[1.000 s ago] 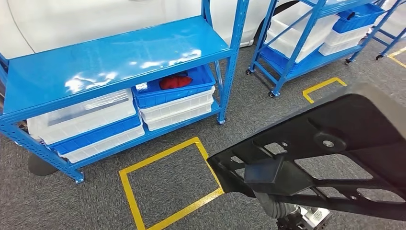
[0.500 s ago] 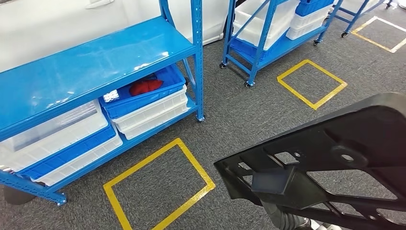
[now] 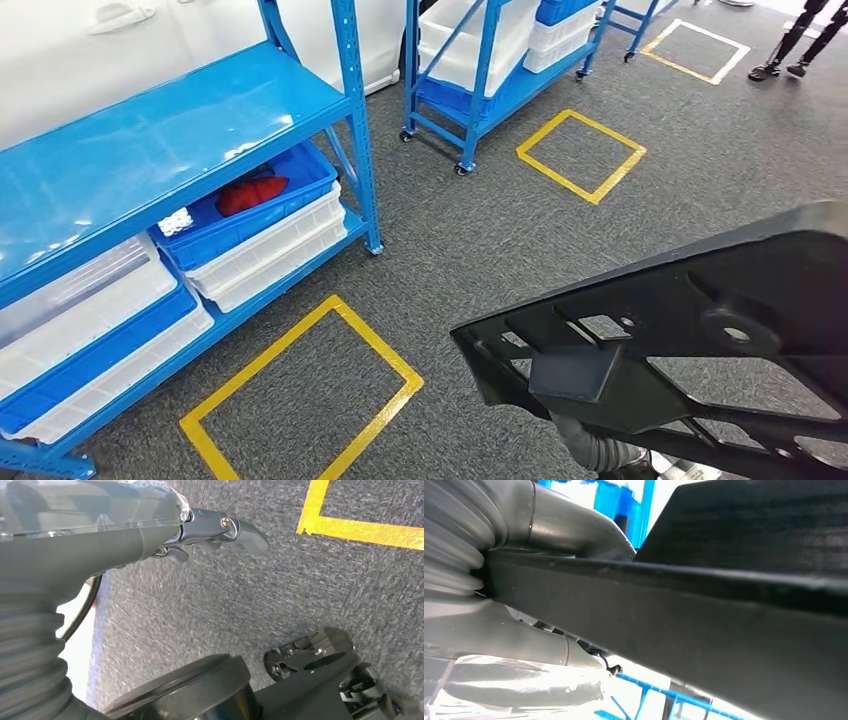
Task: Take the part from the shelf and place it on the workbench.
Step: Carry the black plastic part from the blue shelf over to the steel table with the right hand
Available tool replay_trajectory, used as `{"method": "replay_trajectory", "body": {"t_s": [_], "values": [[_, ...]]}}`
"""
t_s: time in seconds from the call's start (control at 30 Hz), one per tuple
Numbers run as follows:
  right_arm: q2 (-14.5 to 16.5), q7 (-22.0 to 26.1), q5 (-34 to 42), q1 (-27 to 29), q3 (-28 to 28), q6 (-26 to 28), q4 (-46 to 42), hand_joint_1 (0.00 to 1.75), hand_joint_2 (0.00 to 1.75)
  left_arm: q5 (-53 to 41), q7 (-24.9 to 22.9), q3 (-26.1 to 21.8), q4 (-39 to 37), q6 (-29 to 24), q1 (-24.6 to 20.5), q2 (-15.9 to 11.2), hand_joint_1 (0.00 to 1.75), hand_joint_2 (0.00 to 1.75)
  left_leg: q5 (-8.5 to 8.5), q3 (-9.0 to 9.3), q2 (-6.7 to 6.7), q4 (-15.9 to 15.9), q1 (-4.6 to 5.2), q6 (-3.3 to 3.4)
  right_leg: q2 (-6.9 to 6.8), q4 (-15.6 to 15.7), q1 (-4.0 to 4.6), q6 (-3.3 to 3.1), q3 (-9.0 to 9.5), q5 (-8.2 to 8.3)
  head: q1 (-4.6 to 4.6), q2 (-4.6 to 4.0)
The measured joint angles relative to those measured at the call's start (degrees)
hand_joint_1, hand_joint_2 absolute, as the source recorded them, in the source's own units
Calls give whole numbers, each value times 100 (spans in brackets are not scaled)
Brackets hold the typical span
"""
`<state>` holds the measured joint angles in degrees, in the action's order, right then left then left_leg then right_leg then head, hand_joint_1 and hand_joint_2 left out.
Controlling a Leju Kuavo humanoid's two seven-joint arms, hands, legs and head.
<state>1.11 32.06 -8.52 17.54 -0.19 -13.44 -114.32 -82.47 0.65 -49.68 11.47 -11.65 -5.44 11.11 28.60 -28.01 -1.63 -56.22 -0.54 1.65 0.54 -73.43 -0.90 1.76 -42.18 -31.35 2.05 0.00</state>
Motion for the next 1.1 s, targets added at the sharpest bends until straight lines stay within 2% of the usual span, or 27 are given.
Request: {"method": "replay_trajectory", "body": {"t_s": [0.03, 0.07, 0.13, 0.17, 0.2, 0.23, 0.3, 0.33, 0.37, 0.43, 0.47, 0.5, 0.53, 0.57, 0.6, 0.67, 0.7, 0.73, 0.8, 0.83, 0.87, 0.93, 0.97, 1.0, 1.03, 1.07, 1.1], "values": [[0, 0, -1, -2, -1, -4, 3, 175, 175, 0, -10, -4, 0, -1, 1, 0, 0, 175, 9, 6, -72, -1, 0, -7, -27, -31, -20, 18, -8, 51, 0, 0], [0, -2, -3, -5, -1, -7, 7, 175, 175, 0, -15, -7, 0, -5, 1, 0, 0, 175, 23, 20, -139, -3, -1, -20, -64, 171, -36, 28, 108, 201, 0, 0], [1, -15, -13, -23, -1, -9, 11, 175, 175, 0, 2, -13, 0, -25, 7, 1, 0, 175, 63, 63, -254, -5, 6, -64, -280, 958, -28, 8, 542, 537, 0, 0], [4, -23, -21, -34, -1, -9, 11, 175, 175, 0, 22, -16, 0, -40, 11, -1, 0, 175, 86, 81, -302, -10, 19, -93, -380, 1276, -4, -28, 709, 626, 1, 0], [10, -29, -28, -41, -2, -9, 11, 175, 175, -1, 45, -20, 0, -55, 15, -2, 0, 175, 105, 96, -350, -12, 32, -123, -449, 1455, 23, -67, 794, 647, 1, 0], [15, -33, -35, -44, -4, -9, 11, 175, 175, -1, 63, -24, 0, -67, 17, -3, 0, 175, 119, 107, -399, -7, 45, -154, -455, 1502, 51, -108, 802, 617, 1, 0], [23, -34, -39, -36, -12, -9, 8, 175, 175, -2, 81, -30, 1, -79, 13, -4, 0, 175, 153, 145, -479, 5, 42, -216, -318, 1527, 47, -177, 793, 629, 0, 0], [26, -33, -40, -34, -16, -9, 4, 175, 175, -2, 85, -32, 2, -83, 14, -5, 0, 175, 211, 143, -424, -45, 34, -244, -255, 1553, 33, -215, 804, 639, 0, 0], [31, -32, -40, -37, -19, -10, -1, 175, 175, -1, 92, -34, 2, -86, 17, -5, 0, 175, 329, 86, -309, -207, 23, -266, -196, 1581, 18, -254, 815, 653, 1, 0], [47, -29, -42, -44, -23, -11, -7, 175, 175, 10, 109, -39, 2, -89, -1, -7, 0, 175, 708, -228, -5, -913, 7, -290, -81, 1605, 16, -311, 820, 666, 2, 0], [53, -30, -42, -45, -25, -11, -7, 175, 175, 15, 116, -42, 2, -89, -23, -7, 0, 175, 878, -423, 73, -1327, 6, -295, -21, 1603, 26, -325, 816, 668, 2, 0], [57, -30, -42, -44, -25, -11, -6, 175, 175, 20, 119, -43, 2, -88, -49, -7, 0, 175, 955, -565, 104, -1625, 6, -297, 49, 1599, 35, -330, 817, 667, 2, 0], [57, -31, -42, -43, -25, -11, -5, 175, 175, 20, 119, -44, 2, -86, -65, -7, 0, 175, 905, -611, 112, -1705, 6, -294, 124, 1592, 40, -331, 823, 666, 2, 0], [58, -31, -42, -42, -25, -11, -5, 175, 175, 17, 115, -43, 1, -85, -69, -6, 0, 175, 734, -552, 122, -1549, 3, -285, 207, 1581, 43, -327, 830, 664, 2, 0], [58, -31, -42, -42, -25, -12, -5, 175, 175, 12, 109, -43, 1, -83, -59, -7, 0, 175, 481, -414, 173, -1196, -3, -272, 291, 1565, 43, -320, 836, 659, 2, 0], [59, -31, -42, -45, -27, -18, -5, 175, 175, 9, 103, -44, 0, -81, -23, -7, 0, 175, 125, -138, 449, -461, -24, -235, 443, 1514, 43, -282, 803, 655, 1, 0], [60, -32, -43, -48, -28, -22, -5, 175, 175, 14, 104, -45, 0, -79, -11, -7, 0, 175, 67, -79, 571, -247, -25, -215, 505, 1493, 36, -246, 765, 664, 1, 0], [62, -32, -44, -48, -29, -31, -5, 175, 175, 23, 108, -45, 0, -78, -6, -5, 0, 175, 84, -68, 641, -168, -18, -190, 565, 1484, 28, -201, 723, 681, 1, 0], [64, -32, -46, -49, -30, -63, -4, 175, 175, 38, 116, -46, 0, -83, -15, 2, 0, 175, 71, -67, 552, -110, -6, -125, 650, 1490, 8, -113, 673, 722, 1, 0], [64, -31, -46, -53, -31, -79, -4, 175, 175, 42, 119, -46, 0, -87, -18, 8, 0, 175, 48, -45, 486, -77, -15, -86, 574, 1457, 15, -86, 652, 706, 1, 0], [64, -30, -45, -67, -32, -91, -2, 175, 175, 41, 120, -47, 0, -93, -13, 13, 0, 175, 22, -24, 410, -44, -25, -50, 439, 1340, 21, -65, 594, 632, 0, 0], [64, -28, -38, -104, -34, -90, 3, 175, 175, 29, 114, -48, 0, -97, 2, 16, 0, 175, -1, -5, 249, -8, -24, -9, 107, 744, 23, -28, 307, 304, 0, 0], [65, -27, -34, -116, -37, -87, 7, 175, 175, 19, 106, -48, 0, -96, 10, 16, 0, 175, 1, -7, 169, -8, -15, -1, 31, 352, 11, -5, 116, 128, 0, 0], [66, -27, -30, -116, -41, -85, 13, 175, 175, 7, 96, -48, 0, -92, 12, 15, 0, 175, 8, -7, 90, -11, -7, -2, -4, 35, -4, 15, -36, 20, 0, 0], [66, -26, -26, -109, -48, -83, 18, 175, 175, -5, 84, -48, 0, -88, 12, 15, 0, 175, 19, -3, 15, -13, -4, -6, -20, -98, -17, 28, -97, 16, 0, 0], [66, -26, -24, -102, -55, -82, 21, 175, 175, -14, 73, -48, 0, -83, 13, 14, 0, 175, 33, 10, -54, -14, -2, -15, -40, 4, -26, 33, -36, 121, 0, 0], [66, -26, -23, -97, -62, -81, 23, 175, 175, -20, 64, -48, 0, -79, 13, 14, 0, 175, 53, 33, -121, -15, -2, -29, -88, 333, -30, 29, 145, 305, 0, 0]]}}
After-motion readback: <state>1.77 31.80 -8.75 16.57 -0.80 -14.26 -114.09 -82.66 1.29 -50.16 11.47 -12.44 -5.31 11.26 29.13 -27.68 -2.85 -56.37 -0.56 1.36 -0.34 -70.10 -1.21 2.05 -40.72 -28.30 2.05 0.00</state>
